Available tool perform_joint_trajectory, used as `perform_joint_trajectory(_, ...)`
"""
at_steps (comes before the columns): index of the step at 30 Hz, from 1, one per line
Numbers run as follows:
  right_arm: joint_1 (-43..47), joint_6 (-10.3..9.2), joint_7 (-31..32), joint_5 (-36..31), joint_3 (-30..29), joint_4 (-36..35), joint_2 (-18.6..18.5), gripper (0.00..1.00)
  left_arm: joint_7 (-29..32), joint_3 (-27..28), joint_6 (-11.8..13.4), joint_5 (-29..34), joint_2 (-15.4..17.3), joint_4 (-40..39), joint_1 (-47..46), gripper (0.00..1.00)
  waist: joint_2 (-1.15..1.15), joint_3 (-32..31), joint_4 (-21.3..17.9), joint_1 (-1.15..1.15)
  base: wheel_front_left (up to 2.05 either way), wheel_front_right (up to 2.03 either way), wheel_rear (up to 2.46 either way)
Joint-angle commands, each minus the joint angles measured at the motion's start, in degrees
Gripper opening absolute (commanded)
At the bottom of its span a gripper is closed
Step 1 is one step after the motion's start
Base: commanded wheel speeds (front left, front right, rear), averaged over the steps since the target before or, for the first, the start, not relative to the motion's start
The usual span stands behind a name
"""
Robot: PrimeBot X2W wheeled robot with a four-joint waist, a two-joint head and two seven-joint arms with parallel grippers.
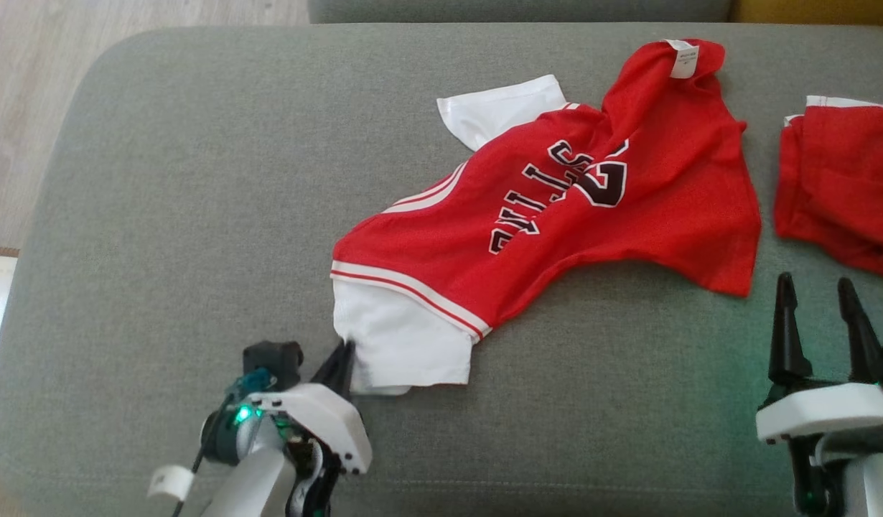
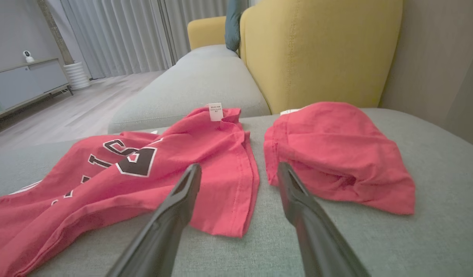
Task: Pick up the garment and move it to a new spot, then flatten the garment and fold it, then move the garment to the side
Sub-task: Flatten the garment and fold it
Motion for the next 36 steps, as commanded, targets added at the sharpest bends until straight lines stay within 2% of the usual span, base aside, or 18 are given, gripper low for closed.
perform_joint_trajectory(1,-2.8,0.21,0.6,0.6,0.7,-0.7,-0.3,1.0,-3.0,2.7,0.4,-0.3,0.2,-3.0,-2.0,0.0,0.0,-0.1,0.4,0.0,0.0,0.0,0.0)
perform_joint_trajectory(6,-4.4,0.21,2.2,2.4,0.0,3.6,-0.3,1.0,-8.3,5.9,1.4,-0.3,0.2,-8.7,-3.3,0.0,0.0,0.2,1.2,0.0,0.0,0.0,0.0)
perform_joint_trajectory(11,-6.6,0.21,4.0,3.3,-0.4,8.4,-0.3,1.0,-9.1,7.9,1.7,1.0,0.2,-13.8,-3.1,0.0,0.0,0.5,1.8,0.0,0.0,0.0,0.0)
perform_joint_trajectory(17,-11.9,0.21,6.1,4.9,-3.3,17.8,-0.3,1.0,-9.1,10.8,1.5,3.1,0.1,-21.7,-1.0,0.0,0.0,1.3,2.8,0.0,0.0,0.0,0.0)
perform_joint_trajectory(26,-16.8,0.21,4.5,6.3,-2.4,27.7,-0.3,1.0,-9.1,10.2,1.0,3.5,0.0,-23.0,0.4,0.0,0.0,2.1,3.9,0.0,0.0,0.0,0.0)
perform_joint_trajectory(30,-17.9,0.21,4.6,6.6,0.0,30.0,-0.3,1.0,-9.1,10.1,1.3,3.0,0.0,-23.0,0.3,0.0,0.0,2.3,3.9,0.0,0.0,0.0,0.0)
perform_joint_trajectory(31,-18.1,0.21,4.8,6.6,0.5,30.4,-0.3,0.71,-9.1,10.0,1.4,3.0,0.0,-22.9,0.3,0.0,0.0,2.3,3.9,0.0,0.0,0.0,0.0)
perform_joint_trajectory(32,-18.2,0.21,4.8,6.7,0.8,30.7,-0.3,0.19,-9.1,10.0,1.4,2.9,0.0,-22.8,0.3,0.0,0.0,2.2,3.9,0.0,0.0,0.0,0.0)
perform_joint_trajectory(33,-18.4,0.21,4.7,6.6,1.0,30.8,-0.3,0.0,-9.1,9.9,1.4,2.9,0.0,-22.7,0.4,0.0,0.0,2.1,3.8,0.0,0.0,0.0,0.0)
perform_joint_trajectory(36,-18.8,0.21,4.1,7.3,2.3,29.9,-0.3,0.0,-9.1,10.0,1.5,2.8,0.0,-22.5,0.4,0.0,0.0,1.6,3.6,0.0,0.0,0.0,0.0)
